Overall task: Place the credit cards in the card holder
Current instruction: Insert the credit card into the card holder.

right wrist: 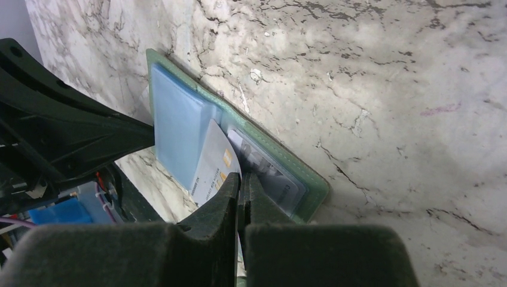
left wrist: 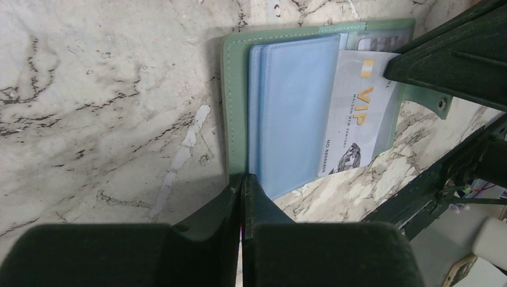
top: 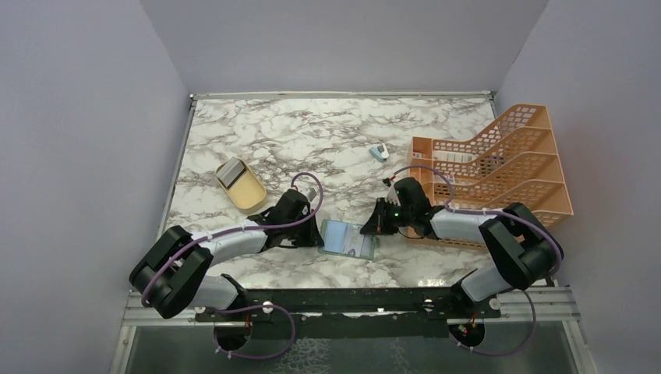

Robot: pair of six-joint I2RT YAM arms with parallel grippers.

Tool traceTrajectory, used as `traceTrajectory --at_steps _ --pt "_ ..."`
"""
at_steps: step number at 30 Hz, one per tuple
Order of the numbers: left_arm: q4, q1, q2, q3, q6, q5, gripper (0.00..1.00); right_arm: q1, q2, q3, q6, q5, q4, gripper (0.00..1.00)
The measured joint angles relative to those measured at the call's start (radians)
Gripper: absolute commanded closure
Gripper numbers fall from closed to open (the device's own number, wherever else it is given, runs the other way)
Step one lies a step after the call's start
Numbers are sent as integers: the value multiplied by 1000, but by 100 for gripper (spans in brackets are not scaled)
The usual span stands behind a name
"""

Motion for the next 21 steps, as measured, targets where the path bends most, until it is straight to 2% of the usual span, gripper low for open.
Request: traceTrajectory --at_steps 12,21 --pt "2 0 0 0 0 0 91 -2 54 43 -111 -40 10 99" --pt "2 0 0 0 0 2 91 -2 68 44 -121 -65 36 99"
